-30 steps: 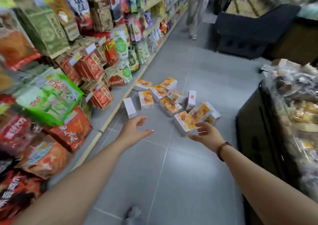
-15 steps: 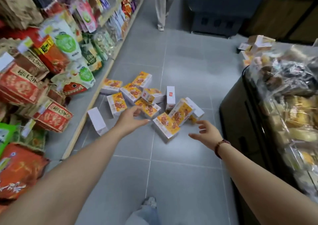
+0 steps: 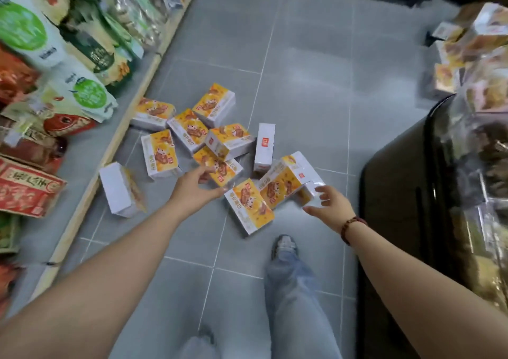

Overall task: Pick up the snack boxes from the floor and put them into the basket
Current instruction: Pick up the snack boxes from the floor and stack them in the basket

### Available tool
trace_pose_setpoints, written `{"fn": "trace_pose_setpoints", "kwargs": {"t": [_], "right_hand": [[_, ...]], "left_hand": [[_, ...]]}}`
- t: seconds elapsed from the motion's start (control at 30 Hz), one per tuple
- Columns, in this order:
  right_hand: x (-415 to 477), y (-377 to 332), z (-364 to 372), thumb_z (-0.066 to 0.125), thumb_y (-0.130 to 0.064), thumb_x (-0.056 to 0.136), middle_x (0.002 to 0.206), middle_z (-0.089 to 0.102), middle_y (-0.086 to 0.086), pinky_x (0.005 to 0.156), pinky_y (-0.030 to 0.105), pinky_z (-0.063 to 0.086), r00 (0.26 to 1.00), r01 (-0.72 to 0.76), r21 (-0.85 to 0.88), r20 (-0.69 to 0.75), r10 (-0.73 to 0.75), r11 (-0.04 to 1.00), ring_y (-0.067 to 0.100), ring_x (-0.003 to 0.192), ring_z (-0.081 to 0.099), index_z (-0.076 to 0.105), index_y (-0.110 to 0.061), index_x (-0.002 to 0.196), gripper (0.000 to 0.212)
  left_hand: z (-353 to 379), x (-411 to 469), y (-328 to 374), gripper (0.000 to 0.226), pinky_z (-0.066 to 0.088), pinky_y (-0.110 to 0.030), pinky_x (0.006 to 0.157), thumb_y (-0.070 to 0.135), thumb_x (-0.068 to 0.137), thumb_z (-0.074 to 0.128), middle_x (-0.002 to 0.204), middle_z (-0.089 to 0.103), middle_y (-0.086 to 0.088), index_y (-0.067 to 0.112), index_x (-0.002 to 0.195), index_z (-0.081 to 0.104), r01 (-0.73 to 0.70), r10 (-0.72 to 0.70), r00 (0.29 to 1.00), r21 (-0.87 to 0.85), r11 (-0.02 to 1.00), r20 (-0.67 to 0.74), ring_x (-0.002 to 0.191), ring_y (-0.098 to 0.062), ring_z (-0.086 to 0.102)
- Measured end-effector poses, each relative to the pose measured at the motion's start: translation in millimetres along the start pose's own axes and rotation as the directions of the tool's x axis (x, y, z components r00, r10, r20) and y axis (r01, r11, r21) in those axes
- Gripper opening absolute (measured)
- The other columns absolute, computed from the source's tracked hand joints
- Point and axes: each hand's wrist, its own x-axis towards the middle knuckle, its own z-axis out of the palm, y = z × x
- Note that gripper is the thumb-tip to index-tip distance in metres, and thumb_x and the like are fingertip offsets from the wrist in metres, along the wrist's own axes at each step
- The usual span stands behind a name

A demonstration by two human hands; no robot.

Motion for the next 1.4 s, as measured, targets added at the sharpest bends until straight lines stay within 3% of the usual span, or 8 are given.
{"fn": "trace_pose_setpoints", "kwargs": {"t": [0.17, 0.27, 0.43, 0.57, 0.77, 0.87, 1.1, 1.4], "right_hand": [[119, 14, -25, 0.078, -0.016, 0.074, 0.117, 0.056, 0.013, 0.076, 0.022, 0.043, 0.997, -0.036, -0.059, 0.071, 0.04, 0.998, 0.019, 0.093, 0.051, 0.051, -0.009, 0.125, 0.058], [176, 25, -21, 0.077, -0.018, 0.075, 0.109, 0.053, 0.007, 0.058, 0.011, 0.041, 0.995, -0.071, -0.011, 0.074, 0.071, 0.997, 0.016, 0.089, 0.05, 0.049, -0.008, 0.126, 0.059], [259, 69, 15, 0.076, -0.015, 0.076, 0.112, 0.051, 0.005, 0.066, 0.018, 0.04, 0.99, -0.11, 0.003, 0.092, 0.109, 0.994, 0.016, 0.093, 0.049, 0.047, -0.01, 0.129, 0.061], [312, 115, 57, 0.079, -0.019, 0.072, 0.119, 0.049, 0.005, 0.089, 0.035, 0.048, 0.984, -0.161, 0.04, 0.079, 0.158, 0.986, 0.021, 0.105, 0.052, 0.046, -0.016, 0.131, 0.067], [381, 156, 103, 0.082, -0.033, 0.066, 0.14, 0.037, 0.006, 0.104, 0.041, 0.04, 0.989, -0.116, -0.064, 0.088, 0.122, 0.991, 0.023, 0.126, 0.041, 0.04, -0.028, 0.137, 0.082], [406, 167, 119, 0.08, -0.036, 0.068, 0.144, 0.029, 0.004, 0.098, 0.029, 0.039, 0.99, -0.085, -0.128, 0.098, 0.098, 0.988, 0.018, 0.121, 0.04, 0.033, -0.033, 0.141, 0.087], [445, 178, 146, 0.081, -0.043, 0.062, 0.13, 0.037, 0.001, 0.101, 0.045, 0.042, 0.993, -0.08, -0.072, 0.083, 0.086, 0.994, 0.024, 0.121, 0.041, 0.03, -0.049, 0.136, 0.09], [445, 168, 141, 0.086, -0.027, 0.06, 0.132, 0.048, -0.008, 0.099, 0.04, 0.047, 0.992, -0.106, 0.063, 0.074, 0.102, 0.992, 0.016, 0.116, 0.052, 0.04, -0.039, 0.138, 0.092]], "left_hand": [[59, 77, 12, 0.057, 0.038, -0.02, 0.084, 0.026, 0.071, 0.081, 0.11, 0.056, 0.002, 0.017, 0.121, 0.057, 0.093, -0.092, 0.995, -0.02, 0.995, 0.033, 0.101, -0.011, 0.053], [99, 121, -1, 0.058, 0.039, -0.02, 0.084, 0.026, 0.07, 0.082, 0.112, 0.058, -0.001, 0.016, 0.121, 0.057, 0.151, -0.149, 0.986, -0.021, 0.988, 0.071, 0.102, -0.011, 0.053], [175, 190, -45, 0.058, 0.041, -0.022, 0.084, 0.023, 0.071, 0.08, 0.115, 0.055, -0.003, 0.013, 0.122, 0.055, 0.242, -0.233, 0.962, -0.048, 0.969, 0.143, 0.107, -0.014, 0.053], [240, 239, -83, 0.061, 0.047, -0.031, 0.091, 0.024, 0.072, 0.08, 0.121, 0.055, -0.006, 0.011, 0.125, 0.053, 0.301, -0.289, 0.937, -0.038, 0.953, 0.197, 0.111, -0.016, 0.053], [306, 282, -143, 0.069, 0.045, -0.042, 0.098, 0.035, 0.069, 0.081, 0.133, 0.05, -0.005, 0.02, 0.13, 0.051, 0.297, -0.305, 0.915, 0.073, 0.952, 0.264, 0.121, -0.022, 0.049], [322, 301, -166, 0.068, 0.046, -0.044, 0.097, 0.035, 0.069, 0.081, 0.133, 0.049, -0.004, 0.023, 0.129, 0.051, 0.329, -0.34, 0.908, 0.088, 0.94, 0.245, 0.119, -0.022, 0.049], [352, 321, -195, 0.068, 0.043, -0.03, 0.094, 0.027, 0.074, 0.078, 0.13, 0.053, 0.001, 0.018, 0.133, 0.046, 0.425, -0.414, 0.877, 0.008, 0.905, 0.245, 0.112, -0.014, 0.051], [347, 321, -201, 0.062, 0.042, -0.031, 0.093, 0.031, 0.081, 0.071, 0.138, 0.047, -0.003, 0.016, 0.135, 0.044, 0.489, -0.461, 0.85, -0.053, 0.871, 0.254, 0.114, -0.016, 0.05]]}}
